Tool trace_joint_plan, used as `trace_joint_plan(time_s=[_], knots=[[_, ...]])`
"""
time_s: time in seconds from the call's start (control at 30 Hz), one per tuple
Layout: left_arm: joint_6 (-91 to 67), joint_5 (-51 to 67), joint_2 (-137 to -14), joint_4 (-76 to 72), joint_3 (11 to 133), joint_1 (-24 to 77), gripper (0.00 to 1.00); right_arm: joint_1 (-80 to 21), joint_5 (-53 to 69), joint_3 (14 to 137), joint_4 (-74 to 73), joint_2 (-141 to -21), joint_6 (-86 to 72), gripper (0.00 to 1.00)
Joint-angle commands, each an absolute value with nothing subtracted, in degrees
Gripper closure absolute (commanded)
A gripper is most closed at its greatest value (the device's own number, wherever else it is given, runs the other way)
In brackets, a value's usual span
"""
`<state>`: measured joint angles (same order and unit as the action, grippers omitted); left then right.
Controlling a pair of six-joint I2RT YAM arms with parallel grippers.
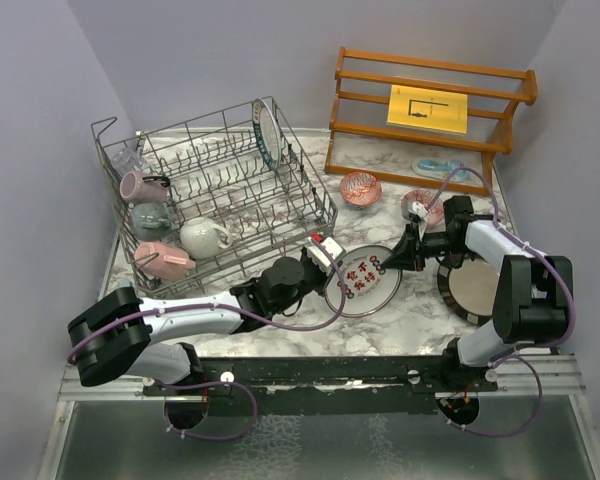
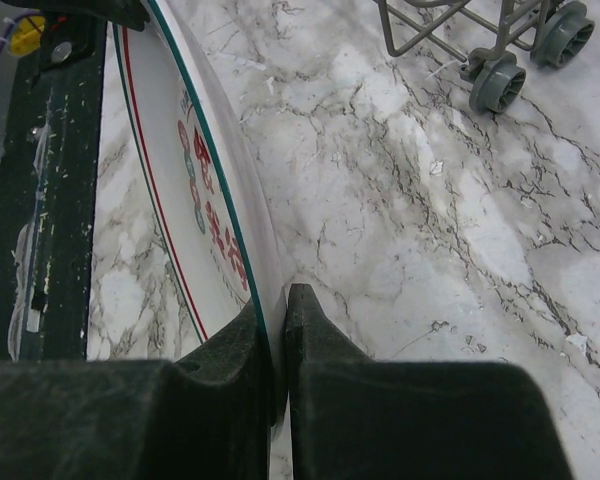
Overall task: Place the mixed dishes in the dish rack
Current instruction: Pick up the plate at the center of the board.
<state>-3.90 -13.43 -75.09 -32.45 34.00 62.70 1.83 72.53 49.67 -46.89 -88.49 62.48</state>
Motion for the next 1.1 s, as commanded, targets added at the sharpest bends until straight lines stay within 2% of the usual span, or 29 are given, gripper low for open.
trace_joint_plan(time_s=[0.0, 0.07, 0.13, 0.43, 0.67, 0.8, 0.93, 1.07], knots=[[-8.3, -17.6, -72.3, -29.8, 36.8, 62.4, 0.75, 1.5, 73.1, 52.5, -46.3, -85.3, 55.8, 0.99], [-11.4, -19.0, -70.3, -25.7, 38.2, 62.4, 0.58, 1.6, 71.6, 53.3, -45.0, -83.4, 51.7, 0.99], [-13.3, -19.2, -67.7, -22.5, 39.4, 62.4, 0.48, 1.9, 70.5, 54.0, -44.3, -81.0, 48.3, 0.99], [-18.9, -18.9, -51.9, -18.9, 39.4, 62.5, 0.25, 2.5, 63.4, 59.1, -43.7, -69.0, 37.1, 0.99], [-27.6, -19.6, -44.9, -19.3, 41.4, 62.3, 0.19, 2.5, 59.1, 64.8, -39.3, -65.8, 26.1, 0.99], [-39.9, -19.7, -45.3, -24.4, 40.6, 62.2, 0.21, 2.5, 49.6, 64.5, -30.2, -63.8, 18.3, 0.99], [-51.7, -22.0, -51.1, -27.0, 43.5, 62.2, 0.26, 2.5, 39.2, 65.4, -24.3, -63.8, 16.4, 0.99], [-62.4, -26.4, -61.7, -12.0, 58.7, 62.2, 0.27, 2.5, 34.2, 66.4, -21.9, -63.5, 17.1, 0.99]])
